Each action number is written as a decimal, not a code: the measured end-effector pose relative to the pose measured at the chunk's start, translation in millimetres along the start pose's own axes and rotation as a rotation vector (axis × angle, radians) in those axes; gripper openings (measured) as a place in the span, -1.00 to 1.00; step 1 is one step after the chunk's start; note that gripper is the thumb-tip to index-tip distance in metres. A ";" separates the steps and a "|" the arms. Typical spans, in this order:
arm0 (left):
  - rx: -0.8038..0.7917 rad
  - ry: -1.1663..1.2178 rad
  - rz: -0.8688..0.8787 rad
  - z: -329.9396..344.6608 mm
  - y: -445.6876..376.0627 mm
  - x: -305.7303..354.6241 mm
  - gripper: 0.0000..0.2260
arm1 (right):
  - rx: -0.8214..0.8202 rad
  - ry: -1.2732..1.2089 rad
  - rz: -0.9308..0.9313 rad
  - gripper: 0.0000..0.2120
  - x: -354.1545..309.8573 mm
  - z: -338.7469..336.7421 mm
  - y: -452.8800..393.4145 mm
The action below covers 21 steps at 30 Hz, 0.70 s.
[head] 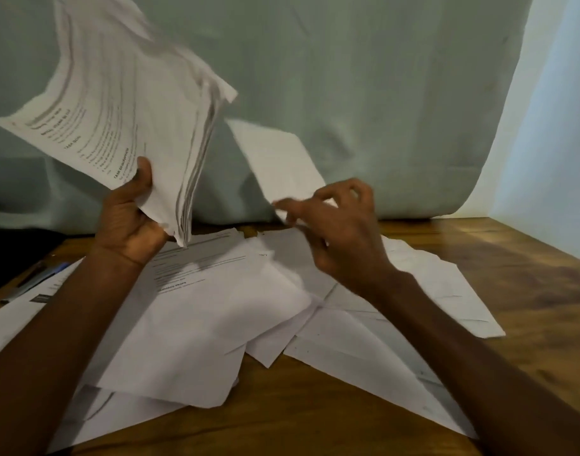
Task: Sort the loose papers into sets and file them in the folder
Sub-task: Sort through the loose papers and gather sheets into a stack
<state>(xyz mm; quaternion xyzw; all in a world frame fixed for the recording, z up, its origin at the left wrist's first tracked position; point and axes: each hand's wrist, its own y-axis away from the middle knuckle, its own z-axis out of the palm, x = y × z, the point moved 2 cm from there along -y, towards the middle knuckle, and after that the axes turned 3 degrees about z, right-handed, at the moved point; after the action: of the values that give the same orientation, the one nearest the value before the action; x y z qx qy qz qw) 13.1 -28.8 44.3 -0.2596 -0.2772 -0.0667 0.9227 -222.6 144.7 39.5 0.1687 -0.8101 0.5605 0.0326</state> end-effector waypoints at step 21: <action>0.035 -0.082 -0.190 -30.6 0.6 -26.4 -0.51 | -0.928 0.133 0.941 -0.36 68.2 17.1 54.2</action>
<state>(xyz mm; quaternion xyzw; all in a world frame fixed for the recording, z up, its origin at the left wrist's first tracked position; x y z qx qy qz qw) 5.7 -44.6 7.9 -0.2183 -0.3394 -0.1384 0.9044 -301.3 129.9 1.0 -0.2697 -0.9509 0.1171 -0.0966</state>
